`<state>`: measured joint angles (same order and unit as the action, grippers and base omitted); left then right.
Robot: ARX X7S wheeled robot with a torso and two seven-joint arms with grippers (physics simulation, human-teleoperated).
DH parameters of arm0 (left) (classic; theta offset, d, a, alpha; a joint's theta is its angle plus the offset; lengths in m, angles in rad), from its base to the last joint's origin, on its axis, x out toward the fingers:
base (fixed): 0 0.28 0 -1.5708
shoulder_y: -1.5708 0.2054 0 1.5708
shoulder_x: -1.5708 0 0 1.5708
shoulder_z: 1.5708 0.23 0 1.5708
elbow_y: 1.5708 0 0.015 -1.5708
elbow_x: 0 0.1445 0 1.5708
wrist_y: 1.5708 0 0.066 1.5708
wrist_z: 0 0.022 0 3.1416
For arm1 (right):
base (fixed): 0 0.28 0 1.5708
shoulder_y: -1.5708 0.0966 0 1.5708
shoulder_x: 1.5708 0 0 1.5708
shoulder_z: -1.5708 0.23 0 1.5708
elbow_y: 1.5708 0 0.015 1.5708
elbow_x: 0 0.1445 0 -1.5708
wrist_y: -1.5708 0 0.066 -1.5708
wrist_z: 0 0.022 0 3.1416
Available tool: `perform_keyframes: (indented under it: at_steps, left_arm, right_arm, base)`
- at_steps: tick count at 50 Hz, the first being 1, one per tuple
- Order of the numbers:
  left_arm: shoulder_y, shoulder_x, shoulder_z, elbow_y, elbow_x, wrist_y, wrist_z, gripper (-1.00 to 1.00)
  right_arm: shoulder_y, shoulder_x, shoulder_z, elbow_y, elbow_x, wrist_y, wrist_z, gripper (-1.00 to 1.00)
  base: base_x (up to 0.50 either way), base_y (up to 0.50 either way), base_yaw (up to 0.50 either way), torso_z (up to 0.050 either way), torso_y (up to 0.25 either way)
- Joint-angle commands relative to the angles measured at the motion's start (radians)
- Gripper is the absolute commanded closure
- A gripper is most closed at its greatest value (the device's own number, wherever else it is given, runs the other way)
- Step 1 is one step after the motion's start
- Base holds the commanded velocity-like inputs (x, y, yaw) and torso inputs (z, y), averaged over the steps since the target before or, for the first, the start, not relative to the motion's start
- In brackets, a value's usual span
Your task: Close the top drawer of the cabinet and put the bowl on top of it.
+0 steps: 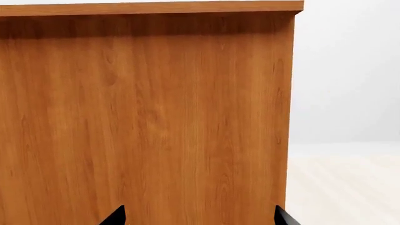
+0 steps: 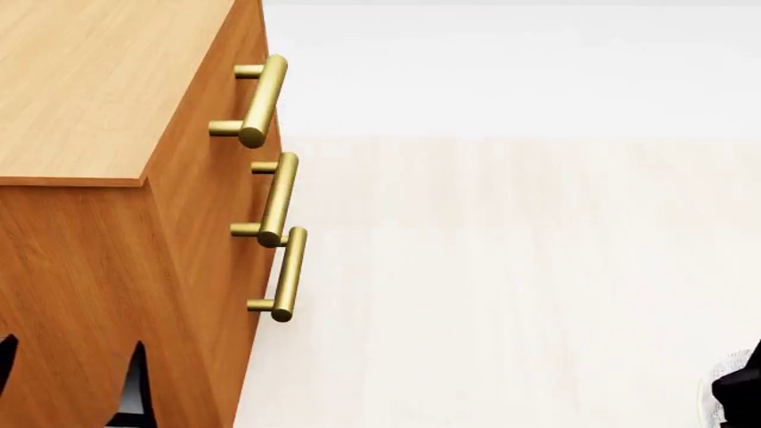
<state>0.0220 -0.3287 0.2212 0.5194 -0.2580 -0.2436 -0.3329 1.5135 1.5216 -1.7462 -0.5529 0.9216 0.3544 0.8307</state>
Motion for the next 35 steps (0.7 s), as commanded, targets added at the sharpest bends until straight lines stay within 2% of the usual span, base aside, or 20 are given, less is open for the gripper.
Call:
perform_keyframes:
  at_steps: [1, 14, 35]
  left_arm:
    - [-0.002, 0.002, 0.013, -0.008, 0.004, 0.002, -0.003, -1.00]
    - [-0.003, 0.003, 0.029, -0.015, 0.010, 0.006, -0.006, -1.00]
    - [-0.007, -0.001, 0.031, -0.035, 0.003, 0.023, -0.005, -1.00]
  right_arm:
    - [-0.092, 0.049, -0.084, 0.041, -0.033, -0.115, 0.032, -1.00]
    - [-0.165, 0.049, -0.152, 0.086, -0.057, -0.216, 0.059, -1.00]
    - [-0.203, 0.048, -0.183, 0.042, -0.093, -0.229, 0.065, -1.00]
  base:
    - [0.00, 0.00, 0.00, 0.000, 0.000]
    - [0.00, 0.00, 0.00, 0.000, 0.000]
    - [0.00, 0.00, 0.00, 0.000, 0.000]
